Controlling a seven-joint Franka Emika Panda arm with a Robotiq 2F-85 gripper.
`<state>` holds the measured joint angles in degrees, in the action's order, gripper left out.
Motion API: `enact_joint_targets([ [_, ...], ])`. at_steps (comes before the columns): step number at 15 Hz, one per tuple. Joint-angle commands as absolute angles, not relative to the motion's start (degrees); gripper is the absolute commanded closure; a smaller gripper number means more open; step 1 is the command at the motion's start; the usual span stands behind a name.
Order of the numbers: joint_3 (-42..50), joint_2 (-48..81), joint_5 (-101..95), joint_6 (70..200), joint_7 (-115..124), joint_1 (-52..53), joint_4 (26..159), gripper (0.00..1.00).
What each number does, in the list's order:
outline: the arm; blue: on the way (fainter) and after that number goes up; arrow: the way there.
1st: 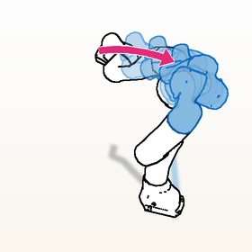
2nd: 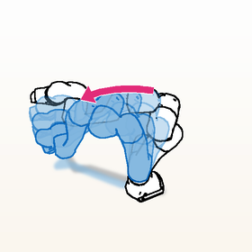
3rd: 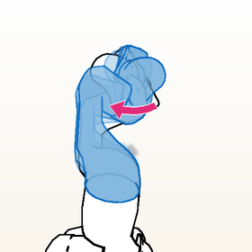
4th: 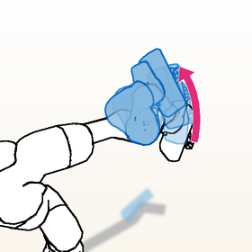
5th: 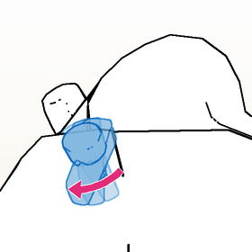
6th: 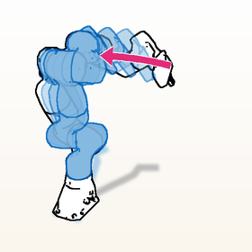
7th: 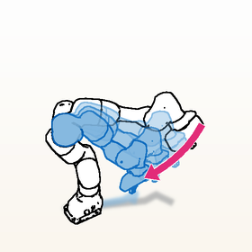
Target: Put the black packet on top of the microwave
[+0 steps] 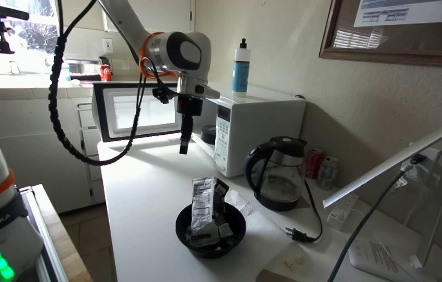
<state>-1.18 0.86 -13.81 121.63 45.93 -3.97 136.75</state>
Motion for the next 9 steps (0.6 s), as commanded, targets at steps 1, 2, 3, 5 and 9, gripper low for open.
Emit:
enact_joint_targets([
  [1,2.6,5.7,-19.5,123.4,56.6,-4.4,135.1,0.00],
  [2,3.6,6.7,-21.2,122.9,59.6,-4.4,134.7,0.00],
  [3,4.5,7.2,-22.9,121.5,62.5,-4.1,134.4,0.00],
  [5,5.7,8.2,-26.1,121.3,65.6,-3.6,134.3,0.00],
  [9,5.9,10.2,-28.7,123.2,66.5,-3.0,134.0,0.00],
])
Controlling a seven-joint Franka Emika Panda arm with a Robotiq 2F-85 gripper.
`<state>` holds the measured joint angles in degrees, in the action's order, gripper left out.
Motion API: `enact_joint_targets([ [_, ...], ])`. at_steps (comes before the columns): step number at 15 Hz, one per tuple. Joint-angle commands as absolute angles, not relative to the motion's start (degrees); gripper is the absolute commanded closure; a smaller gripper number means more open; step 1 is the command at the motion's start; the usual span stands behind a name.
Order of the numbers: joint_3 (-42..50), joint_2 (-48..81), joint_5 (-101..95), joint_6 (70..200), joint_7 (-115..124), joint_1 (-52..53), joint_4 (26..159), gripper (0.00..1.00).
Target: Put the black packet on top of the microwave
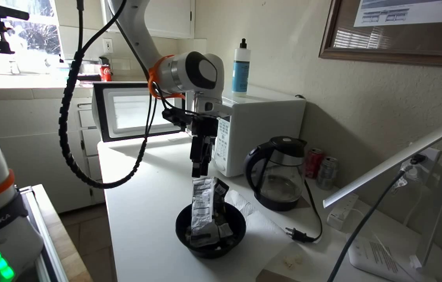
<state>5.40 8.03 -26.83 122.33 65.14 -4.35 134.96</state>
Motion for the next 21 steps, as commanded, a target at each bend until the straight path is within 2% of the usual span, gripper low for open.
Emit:
enact_joint_targets([
  [1,5.8,10.7,-28.7,123.7,66.1,-2.8,133.9,0.00],
  [9,5.7,14.5,-27.5,125.5,60.6,-1.6,131.9,0.00],
  [10,5.7,15.1,-27.4,125.2,59.9,-1.3,131.4,0.08],
  [12,6.0,16.1,-27.8,124.6,59.2,-0.8,130.6,0.34],
  [14,6.3,16.7,-28.3,123.9,59.1,-0.4,130.0,0.51],
  [19,7.0,16.2,-28.8,122.7,59.6,0.6,129.8,0.89],
  [21,6.9,15.3,-28.1,121.3,59.1,0.7,130.1,1.00],
])
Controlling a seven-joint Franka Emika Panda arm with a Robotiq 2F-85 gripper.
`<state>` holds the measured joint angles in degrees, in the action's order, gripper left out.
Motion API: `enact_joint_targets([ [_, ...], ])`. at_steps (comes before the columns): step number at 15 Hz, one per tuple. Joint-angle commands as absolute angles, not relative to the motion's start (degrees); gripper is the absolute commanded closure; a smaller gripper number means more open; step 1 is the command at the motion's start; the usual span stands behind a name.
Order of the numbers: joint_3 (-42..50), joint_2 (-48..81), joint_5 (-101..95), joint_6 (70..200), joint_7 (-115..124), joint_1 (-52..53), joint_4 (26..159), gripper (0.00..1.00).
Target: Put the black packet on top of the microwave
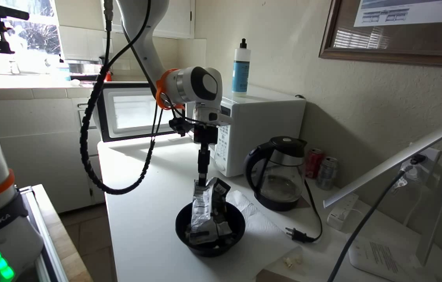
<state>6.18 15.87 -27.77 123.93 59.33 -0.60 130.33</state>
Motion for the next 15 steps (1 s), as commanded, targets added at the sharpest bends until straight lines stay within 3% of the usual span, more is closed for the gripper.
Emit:
enact_joint_targets([
  [1,6.8,14.5,-27.8,120.2,59.0,0.8,130.5,1.00],
  [7,6.6,5.1,-26.2,112.1,59.8,0.0,135.7,1.00],
  [15,3.5,-17.0,-28.7,104.9,64.7,-2.4,140.5,1.00],
])
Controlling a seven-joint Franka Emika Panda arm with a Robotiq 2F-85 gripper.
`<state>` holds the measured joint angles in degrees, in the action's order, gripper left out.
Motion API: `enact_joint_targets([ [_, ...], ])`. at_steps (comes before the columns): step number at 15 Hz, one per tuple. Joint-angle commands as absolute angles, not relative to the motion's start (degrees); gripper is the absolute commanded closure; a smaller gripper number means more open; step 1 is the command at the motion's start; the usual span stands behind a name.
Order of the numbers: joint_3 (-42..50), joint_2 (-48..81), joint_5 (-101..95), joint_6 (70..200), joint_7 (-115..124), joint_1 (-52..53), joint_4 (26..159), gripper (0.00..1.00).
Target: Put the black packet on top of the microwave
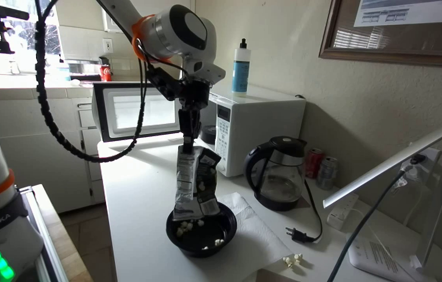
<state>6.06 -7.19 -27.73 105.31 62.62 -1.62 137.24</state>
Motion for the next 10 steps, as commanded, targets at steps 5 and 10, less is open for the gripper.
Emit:
enact_joint_targets([
  [5,-3.9,-25.0,-26.3,106.7,62.4,0.0,135.9,1.00],
  [10,-8.8,-27.3,-24.5,110.0,53.3,3.9,133.7,1.00],
])
